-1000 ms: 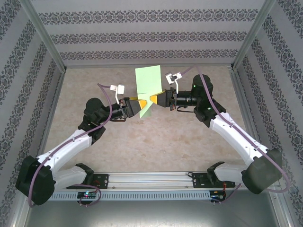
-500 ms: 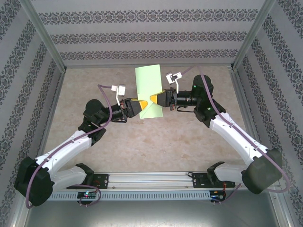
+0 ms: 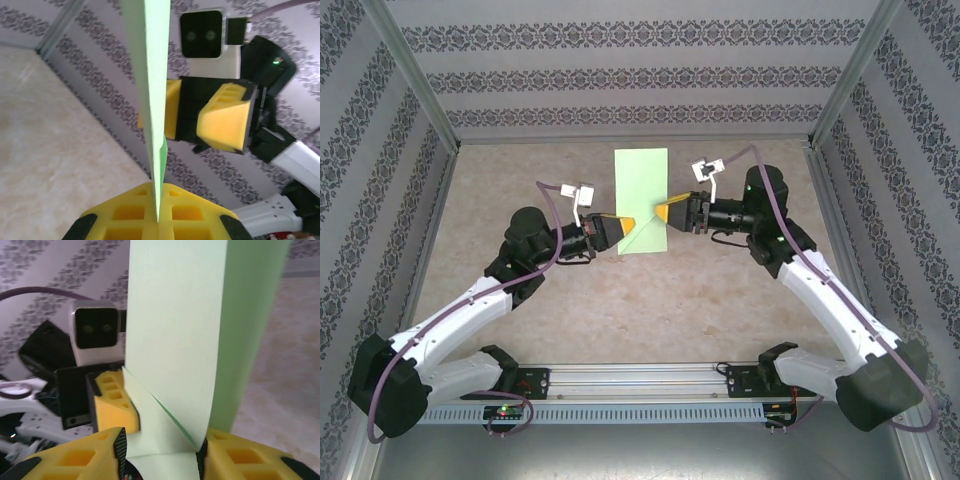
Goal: Fold a paper plane with a square sheet of paper (fold left side to right side)
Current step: Turn over the paper at the center of the table.
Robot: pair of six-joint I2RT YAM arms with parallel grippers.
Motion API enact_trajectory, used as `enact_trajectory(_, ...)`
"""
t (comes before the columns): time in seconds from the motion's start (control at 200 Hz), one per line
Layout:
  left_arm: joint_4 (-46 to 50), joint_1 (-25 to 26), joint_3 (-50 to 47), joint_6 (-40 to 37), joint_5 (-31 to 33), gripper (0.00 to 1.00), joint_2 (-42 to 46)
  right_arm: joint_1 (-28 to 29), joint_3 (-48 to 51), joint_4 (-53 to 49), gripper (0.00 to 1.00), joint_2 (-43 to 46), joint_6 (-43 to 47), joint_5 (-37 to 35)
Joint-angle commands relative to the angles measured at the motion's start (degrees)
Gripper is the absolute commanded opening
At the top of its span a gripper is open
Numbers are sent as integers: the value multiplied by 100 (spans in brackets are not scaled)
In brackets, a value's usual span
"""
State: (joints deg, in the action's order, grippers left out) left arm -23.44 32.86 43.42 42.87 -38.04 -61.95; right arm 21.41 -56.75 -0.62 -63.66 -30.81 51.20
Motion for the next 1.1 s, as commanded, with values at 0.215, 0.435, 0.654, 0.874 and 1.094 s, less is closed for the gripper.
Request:
enact_trajectory(0.215,4439,1321,1263,-1908,3726,0,-508,-402,355,-2375,61,748,1288,-3167)
enact_trajectory(0.435,6516,2297,2150,-1106,6550,0,-1649,-921,903,-2438,78,1287,1094,-3894)
enact_trajectory(0.654,9030,2644,3420,723,7795,0,-3117,-1376,1096,-2628,84,1681,968,-4014)
enact_trajectory(0.874,9649,2673,3871,1370,7282,0,-4256,-1504,1096,-2854,98,1907,1157,-4190)
enact_trajectory(1.094,9085,2423,3935,1106,6507,0,-4918,-1578,1009,-3053,98,1932,1311,-4205)
